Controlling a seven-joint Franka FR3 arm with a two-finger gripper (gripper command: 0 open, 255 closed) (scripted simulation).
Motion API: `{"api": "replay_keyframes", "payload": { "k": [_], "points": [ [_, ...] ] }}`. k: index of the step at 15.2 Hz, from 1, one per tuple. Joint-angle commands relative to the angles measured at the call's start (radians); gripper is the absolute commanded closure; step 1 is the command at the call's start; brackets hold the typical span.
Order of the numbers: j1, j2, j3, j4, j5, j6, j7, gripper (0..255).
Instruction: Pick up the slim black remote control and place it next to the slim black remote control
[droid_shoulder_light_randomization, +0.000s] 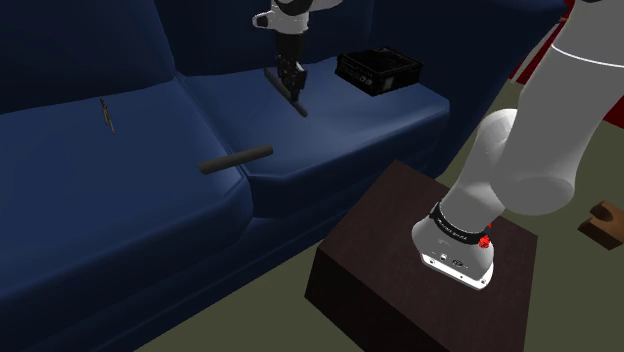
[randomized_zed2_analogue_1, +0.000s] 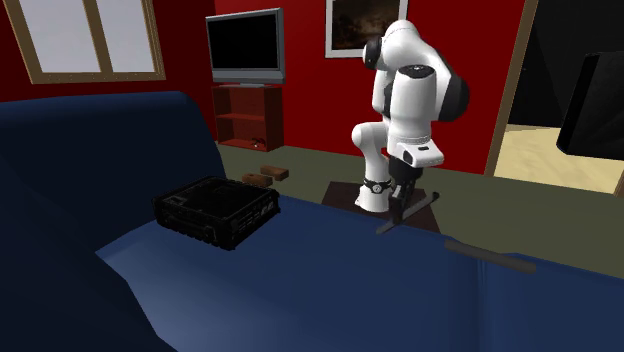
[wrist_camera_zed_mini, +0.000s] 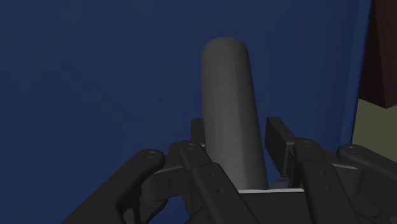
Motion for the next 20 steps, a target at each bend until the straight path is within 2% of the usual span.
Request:
{"api": "replay_keyframes", "payload": {
  "k": [1,2,16,20],
  "points": [
    [0.025,0.004,0.021,0.005,0.004,0.001,0.046,255],
    [0.042,0.005,0.035,0.006,0.006,0.002,0.077,255],
    [0.036,0.093,0.042,-0.081,0.044,0.173,0.046,255],
    [0.035,0.100,0.043,-0.085,0.047,0.183,0.043,255]
  ]
}}
